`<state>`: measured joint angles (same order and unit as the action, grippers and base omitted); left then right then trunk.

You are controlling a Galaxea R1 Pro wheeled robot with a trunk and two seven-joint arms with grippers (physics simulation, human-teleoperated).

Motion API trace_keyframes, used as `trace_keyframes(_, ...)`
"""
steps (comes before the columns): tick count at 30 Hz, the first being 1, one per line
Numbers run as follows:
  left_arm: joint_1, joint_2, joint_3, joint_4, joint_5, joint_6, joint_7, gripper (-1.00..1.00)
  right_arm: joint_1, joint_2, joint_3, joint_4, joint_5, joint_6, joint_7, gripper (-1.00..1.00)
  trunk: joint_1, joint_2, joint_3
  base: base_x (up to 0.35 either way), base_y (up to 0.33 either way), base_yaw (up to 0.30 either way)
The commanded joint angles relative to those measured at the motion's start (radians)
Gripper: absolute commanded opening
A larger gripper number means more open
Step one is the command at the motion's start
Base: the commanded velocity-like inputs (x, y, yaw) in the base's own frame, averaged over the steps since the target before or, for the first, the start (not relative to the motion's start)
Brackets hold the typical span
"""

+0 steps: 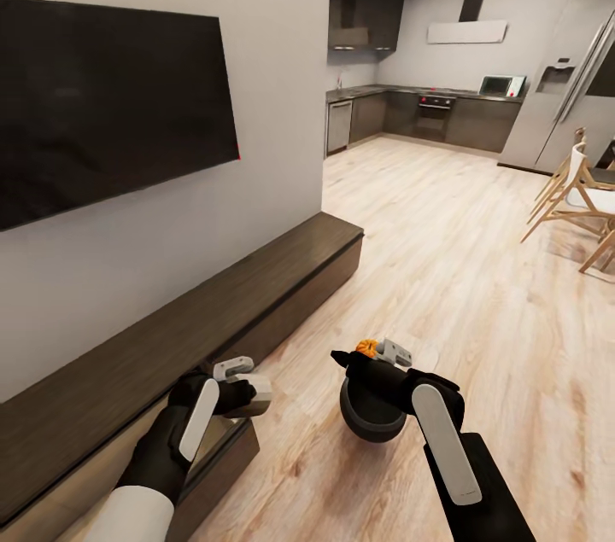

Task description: Place each of the two pumpkins and all three candles from the living room inside a cabinet in the living room (use any cabinet), then make sure every cabinet is closed, and position the cauldron so it is next to a table in the living room.

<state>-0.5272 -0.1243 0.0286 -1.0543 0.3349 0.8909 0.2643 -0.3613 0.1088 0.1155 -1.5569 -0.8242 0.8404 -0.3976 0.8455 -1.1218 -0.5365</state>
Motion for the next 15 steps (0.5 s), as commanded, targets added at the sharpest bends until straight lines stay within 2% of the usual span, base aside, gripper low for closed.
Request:
trace_keyframes(1, -0.001, -0.001, 0.003, -0.001, 0.011, 0.003, 0.006, -1.0, -0.001, 0.0, 0.0, -0.001, -0.01, 0.002, -0.01, 1.0, -0.004, 0.007, 0.002, 0.0, 0.0, 0.0)
trace_keyframes(9, -0.001, 0.0, 0.005, 0.0, 0.009, 0.002, 0.014, -1.0, -0.001, 0.0, 0.001, 0.0, -0.01, 0.002, -0.01, 1.0, -0.035, 0.063, 0.027, 0.0, 0.0, 0.0)
trace_keyframes(15, -0.001, -0.001, 0.005, 0.002, 0.01, -0.002, 0.097, -1.0, -0.001, 0.0, 0.001, 0.0, -0.01, 0.002, -0.01, 1.0, -0.058, 0.105, 0.046, 0.0, 0.0, 0.0)
